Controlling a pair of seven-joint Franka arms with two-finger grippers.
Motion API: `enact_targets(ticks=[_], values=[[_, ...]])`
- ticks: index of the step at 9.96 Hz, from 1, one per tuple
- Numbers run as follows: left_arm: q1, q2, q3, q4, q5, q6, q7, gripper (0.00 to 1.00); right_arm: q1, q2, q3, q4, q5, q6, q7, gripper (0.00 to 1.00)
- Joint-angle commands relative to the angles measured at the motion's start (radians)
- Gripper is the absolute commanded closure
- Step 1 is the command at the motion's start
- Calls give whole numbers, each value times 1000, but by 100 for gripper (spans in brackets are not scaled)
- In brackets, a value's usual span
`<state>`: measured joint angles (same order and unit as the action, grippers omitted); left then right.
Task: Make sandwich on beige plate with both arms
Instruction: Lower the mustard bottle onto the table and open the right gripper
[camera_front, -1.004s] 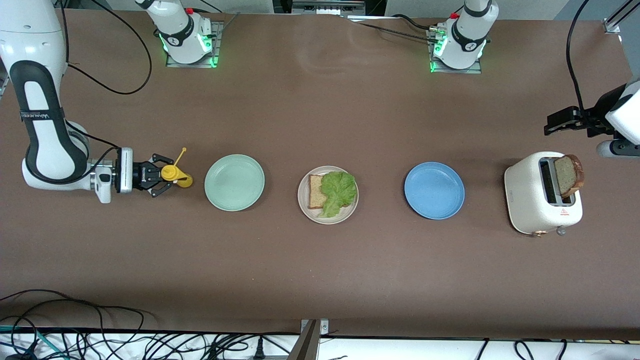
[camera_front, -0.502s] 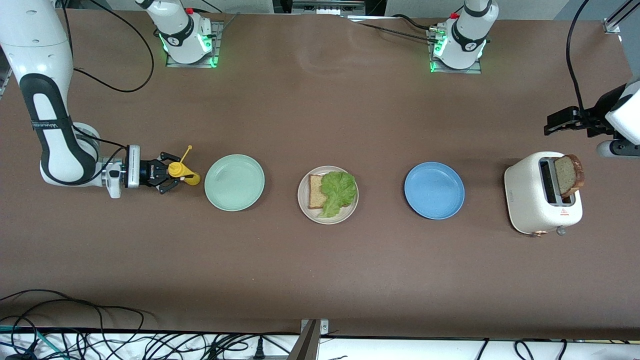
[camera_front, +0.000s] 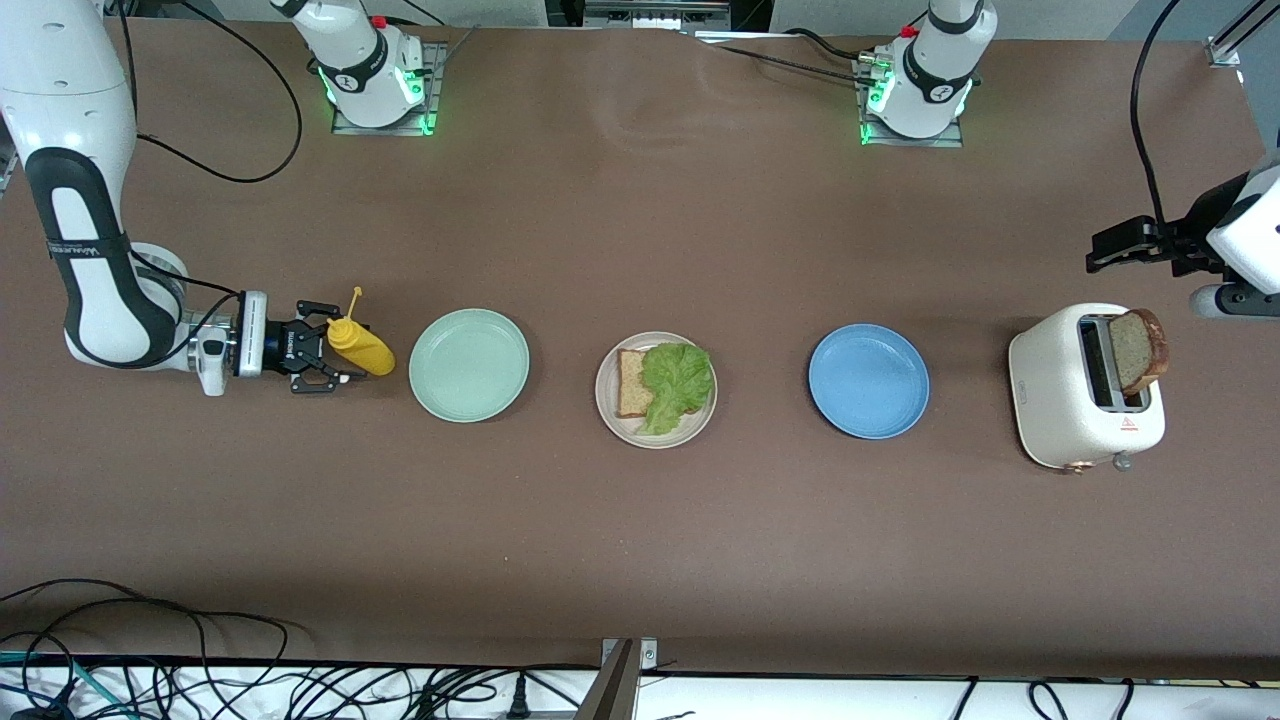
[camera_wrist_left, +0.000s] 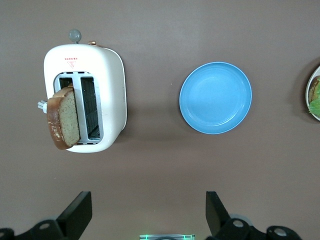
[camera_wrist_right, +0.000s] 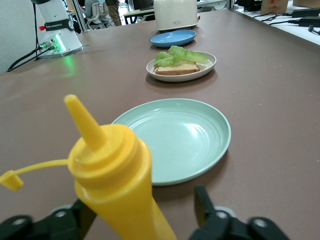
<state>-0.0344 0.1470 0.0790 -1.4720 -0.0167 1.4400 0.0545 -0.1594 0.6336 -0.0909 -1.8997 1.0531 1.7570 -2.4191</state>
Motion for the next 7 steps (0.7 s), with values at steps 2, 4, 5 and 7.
enact_targets(ticks=[2, 4, 5, 7], values=[[80, 34, 1, -11, 0, 37, 41, 0, -8, -17, -68, -6, -17, -7, -2, 0], [129, 55, -1, -22, 27, 66, 135, 0, -8, -57, -104, -6, -100, -5, 90, 0], [155, 59, 1, -48, 27, 91, 177, 0, -8, -83, -107, -4, -146, -5, 168, 0], [201, 57, -1, -91, 29, 135, 217, 0, -5, -158, -107, -1, -249, 16, 385, 0]])
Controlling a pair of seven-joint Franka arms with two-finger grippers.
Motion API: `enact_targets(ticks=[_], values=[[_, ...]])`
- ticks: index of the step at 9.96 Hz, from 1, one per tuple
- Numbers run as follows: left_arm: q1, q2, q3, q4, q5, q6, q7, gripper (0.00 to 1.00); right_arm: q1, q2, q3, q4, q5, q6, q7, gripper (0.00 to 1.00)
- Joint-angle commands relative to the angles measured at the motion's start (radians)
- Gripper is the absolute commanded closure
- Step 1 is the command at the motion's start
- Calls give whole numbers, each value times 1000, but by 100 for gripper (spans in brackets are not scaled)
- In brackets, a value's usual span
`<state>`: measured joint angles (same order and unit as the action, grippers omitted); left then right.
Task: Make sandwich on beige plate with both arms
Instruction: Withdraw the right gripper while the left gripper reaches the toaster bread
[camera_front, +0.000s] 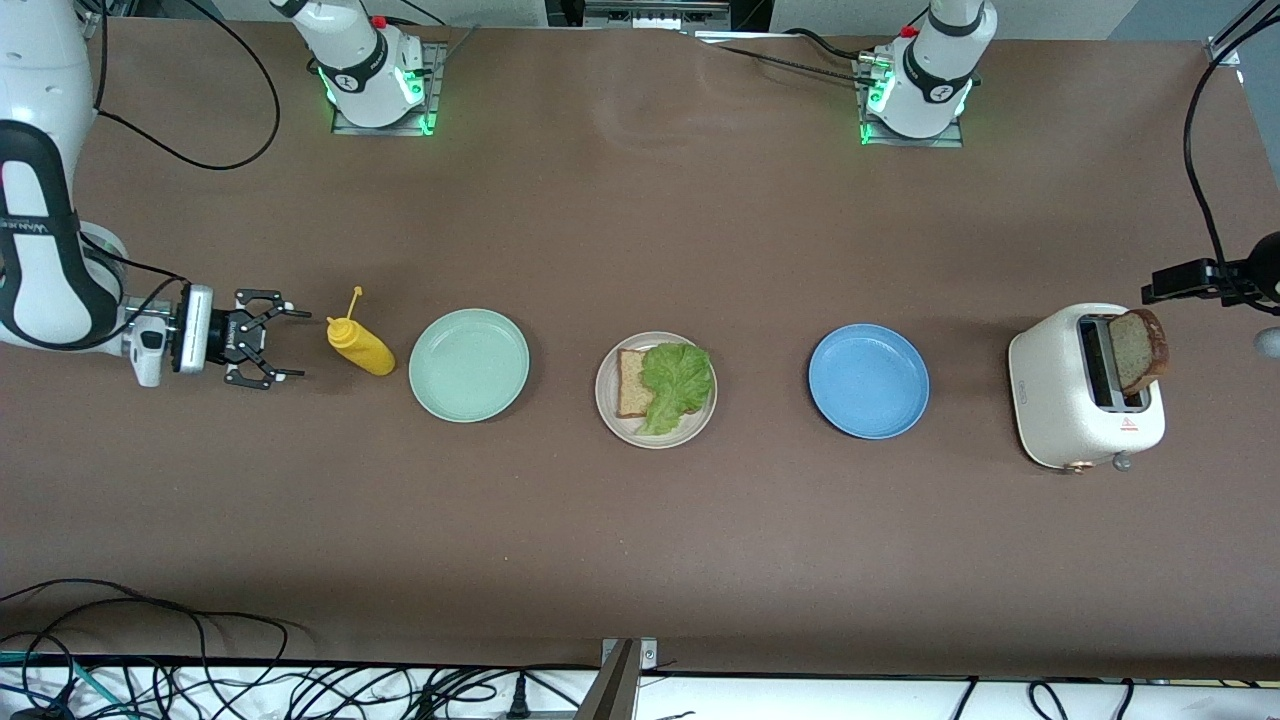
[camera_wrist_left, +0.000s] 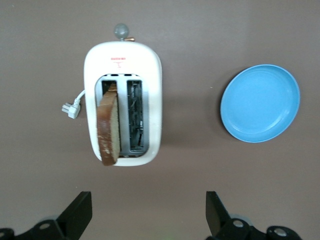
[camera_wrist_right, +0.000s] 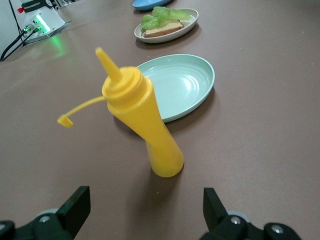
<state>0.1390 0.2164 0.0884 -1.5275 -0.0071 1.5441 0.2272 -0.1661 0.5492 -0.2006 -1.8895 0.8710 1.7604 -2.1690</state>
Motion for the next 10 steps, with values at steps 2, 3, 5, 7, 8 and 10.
enact_targets(ticks=[2, 3, 5, 7, 8, 10], values=[[40, -25, -10, -112, 19, 97, 47, 0, 10, -123, 16, -5, -113, 14, 347, 0], [51, -32, -10, -147, 19, 140, 47, 0, 16, -145, 33, 1, -150, 17, 450, 0], [53, -41, -10, -232, 62, 253, 47, 0, 20, -188, 87, 52, -280, 19, 689, 0], [74, -46, -10, -322, 68, 376, 47, 0, 40, -257, 131, 56, -421, 59, 966, 0], [76, -42, -10, -342, 71, 407, 47, 0, 43, -297, 168, 64, -490, 59, 1114, 0], [82, -38, -10, -413, 102, 497, 47, 0, 48, -363, 230, 72, -628, 48, 1362, 0]])
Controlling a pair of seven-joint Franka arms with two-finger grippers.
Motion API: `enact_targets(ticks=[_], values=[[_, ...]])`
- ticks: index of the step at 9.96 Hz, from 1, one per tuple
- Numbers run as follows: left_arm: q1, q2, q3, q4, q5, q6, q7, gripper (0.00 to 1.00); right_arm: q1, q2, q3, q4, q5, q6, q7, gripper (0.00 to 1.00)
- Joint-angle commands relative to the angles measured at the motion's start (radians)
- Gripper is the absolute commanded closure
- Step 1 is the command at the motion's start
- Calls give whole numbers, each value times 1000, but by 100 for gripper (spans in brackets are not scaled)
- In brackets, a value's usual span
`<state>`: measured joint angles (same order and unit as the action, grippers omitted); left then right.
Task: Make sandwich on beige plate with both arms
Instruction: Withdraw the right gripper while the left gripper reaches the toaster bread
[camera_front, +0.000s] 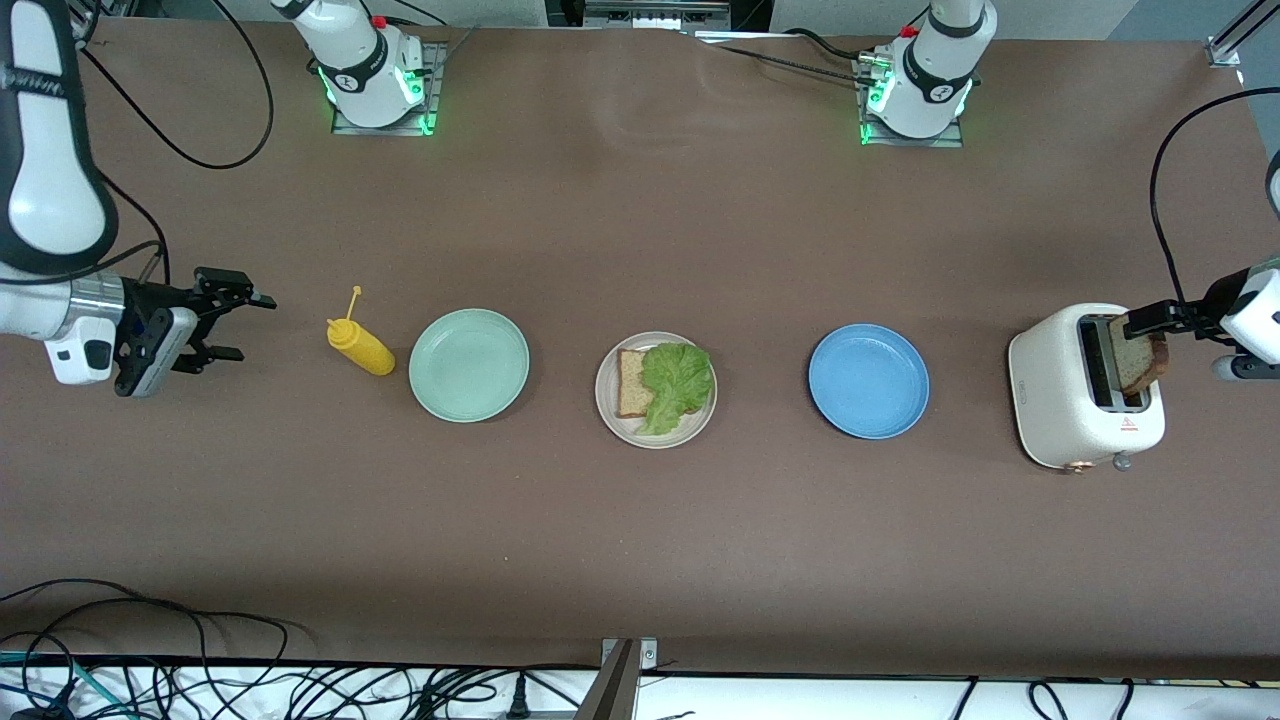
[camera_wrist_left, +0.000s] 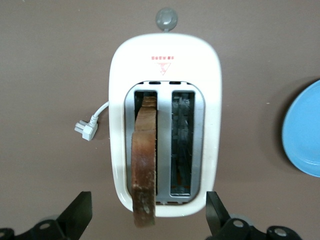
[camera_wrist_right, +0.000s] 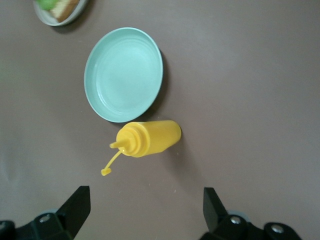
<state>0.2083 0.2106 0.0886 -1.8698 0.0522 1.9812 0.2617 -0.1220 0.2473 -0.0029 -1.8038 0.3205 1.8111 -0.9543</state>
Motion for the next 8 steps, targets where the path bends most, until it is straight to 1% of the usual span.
enact_targets(ticks=[1, 2, 3, 4, 6, 7, 8], values=[[13, -31, -10, -83, 43, 62, 13, 13, 28, -86, 37, -14, -110, -2, 239, 0], [13, -28, -10, -84, 43, 59, 13, 55, 47, -112, 38, -14, -168, -2, 346, 0], [13, -27, -10, -83, 43, 56, 17, 88, 60, -140, 41, -14, -216, -6, 488, 0], [13, -22, -10, -81, 43, 53, 27, 100, 71, -161, 41, -9, -239, -15, 600, 0], [14, -19, -9, -71, 57, 53, 56, 100, 88, -166, 41, 76, -331, -85, 702, 0], [25, -19, -9, -62, 57, 53, 68, 100, 99, -166, 41, 114, -375, -132, 797, 0], [25, -14, -9, -46, 57, 48, 73, 100, 105, -168, 44, 148, -383, -183, 906, 0]])
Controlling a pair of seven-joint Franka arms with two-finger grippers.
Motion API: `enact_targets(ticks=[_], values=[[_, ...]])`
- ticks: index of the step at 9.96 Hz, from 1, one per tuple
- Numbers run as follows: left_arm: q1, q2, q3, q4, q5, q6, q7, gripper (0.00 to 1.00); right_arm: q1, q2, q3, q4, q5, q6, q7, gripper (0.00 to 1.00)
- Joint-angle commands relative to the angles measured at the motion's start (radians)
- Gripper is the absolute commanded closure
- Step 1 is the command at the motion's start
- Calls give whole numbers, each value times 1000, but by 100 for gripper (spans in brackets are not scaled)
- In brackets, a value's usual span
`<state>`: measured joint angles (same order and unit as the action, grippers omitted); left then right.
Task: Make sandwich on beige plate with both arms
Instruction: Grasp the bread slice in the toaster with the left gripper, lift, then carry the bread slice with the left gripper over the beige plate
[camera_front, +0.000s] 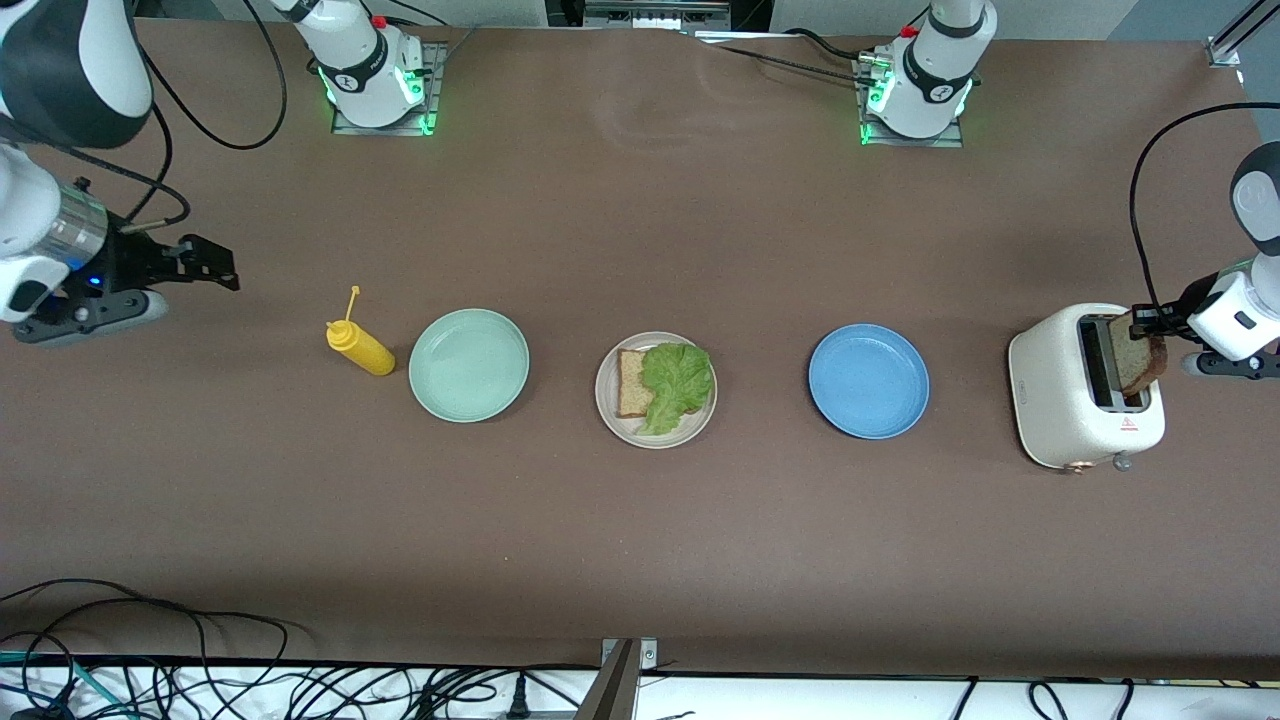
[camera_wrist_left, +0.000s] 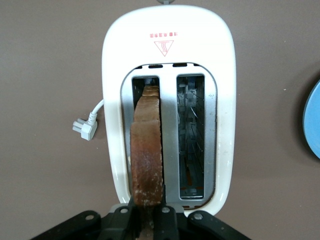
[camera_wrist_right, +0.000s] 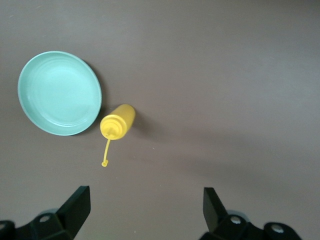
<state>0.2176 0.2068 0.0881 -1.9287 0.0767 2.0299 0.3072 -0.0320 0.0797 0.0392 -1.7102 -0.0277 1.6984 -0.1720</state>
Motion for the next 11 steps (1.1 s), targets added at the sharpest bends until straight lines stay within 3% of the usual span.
enact_targets(ticks=[1, 6, 8, 10, 11], values=[[16, -10, -10, 33, 32, -16, 29, 100, 18, -11, 8, 73, -25, -86, 240, 0], [-7, 17, -18, 291, 23, -221, 45, 100, 0, -44, 4, 69, 58, -43, 212, 0], [-36, 20, -18, 380, 20, -288, 88, 100, -12, -49, 11, 80, 41, -7, 210, 0], [-95, 25, -18, 404, -15, -373, 89, 100, -8, -73, 17, 77, 58, -28, 226, 0], [-122, 26, -18, 404, -93, -411, 76, 100, -5, -87, 11, 74, 60, -76, 235, 0]])
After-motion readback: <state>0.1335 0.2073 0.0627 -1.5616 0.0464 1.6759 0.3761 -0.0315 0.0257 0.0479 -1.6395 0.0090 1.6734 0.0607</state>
